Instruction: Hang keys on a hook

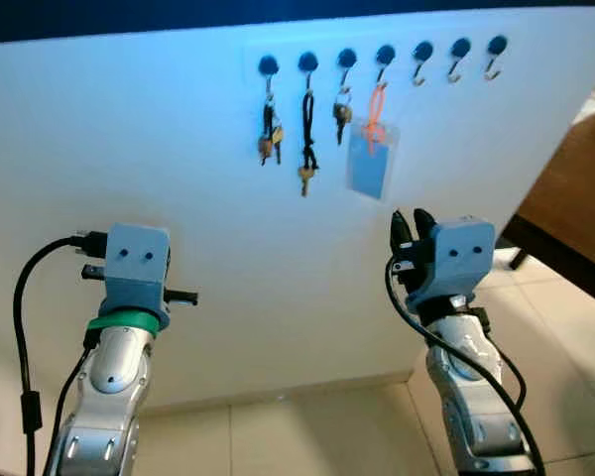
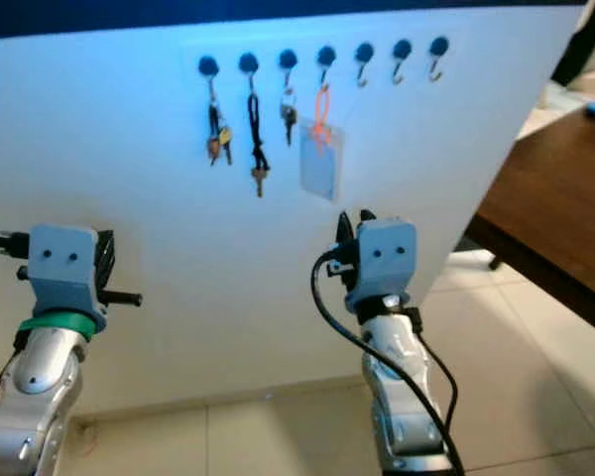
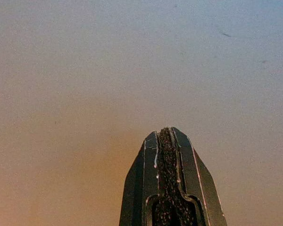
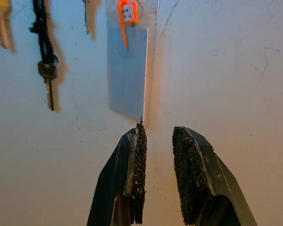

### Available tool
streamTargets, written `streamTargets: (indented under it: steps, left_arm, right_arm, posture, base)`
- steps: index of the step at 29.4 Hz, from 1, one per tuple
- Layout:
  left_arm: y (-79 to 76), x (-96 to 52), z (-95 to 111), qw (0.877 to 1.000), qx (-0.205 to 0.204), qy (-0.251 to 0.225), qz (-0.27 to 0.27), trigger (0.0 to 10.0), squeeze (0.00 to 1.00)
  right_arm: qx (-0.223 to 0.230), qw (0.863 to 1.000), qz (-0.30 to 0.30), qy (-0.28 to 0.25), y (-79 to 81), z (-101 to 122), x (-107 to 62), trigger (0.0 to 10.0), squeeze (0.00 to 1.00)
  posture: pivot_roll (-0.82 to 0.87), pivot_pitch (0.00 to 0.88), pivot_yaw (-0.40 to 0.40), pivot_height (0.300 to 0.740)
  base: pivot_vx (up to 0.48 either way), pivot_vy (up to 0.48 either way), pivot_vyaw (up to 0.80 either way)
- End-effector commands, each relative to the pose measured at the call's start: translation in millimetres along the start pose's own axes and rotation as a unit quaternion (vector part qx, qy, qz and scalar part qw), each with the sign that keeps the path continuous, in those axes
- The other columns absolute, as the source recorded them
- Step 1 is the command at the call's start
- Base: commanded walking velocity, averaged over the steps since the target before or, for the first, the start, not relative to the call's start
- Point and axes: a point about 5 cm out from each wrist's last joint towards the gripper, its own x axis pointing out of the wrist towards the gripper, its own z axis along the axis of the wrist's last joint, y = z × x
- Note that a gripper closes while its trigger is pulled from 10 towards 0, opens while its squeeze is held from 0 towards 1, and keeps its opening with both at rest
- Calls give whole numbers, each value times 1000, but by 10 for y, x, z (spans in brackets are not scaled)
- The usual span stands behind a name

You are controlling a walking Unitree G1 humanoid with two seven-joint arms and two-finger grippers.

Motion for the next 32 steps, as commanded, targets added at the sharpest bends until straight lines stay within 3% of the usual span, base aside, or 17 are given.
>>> streamTargets:
  steps: [1, 32]
  left_arm:
    - [13, -10, -15, 1000, 4, 3, 1, 10000, 0]
    - [-5, 2, -7, 1000, 1, 1, -6, 10000, 0]
  right_arm:
    - [9, 1000, -1, 4, 13, -17, -9, 10000, 0]
    - [8, 1000, 16, 20, 71, -65, -3, 10000, 0]
  posture:
    - [-124, 20, 98, 740]
    - [-124, 13, 97, 740]
  base:
    - [-368, 0, 0]
    - [-428, 0, 0]
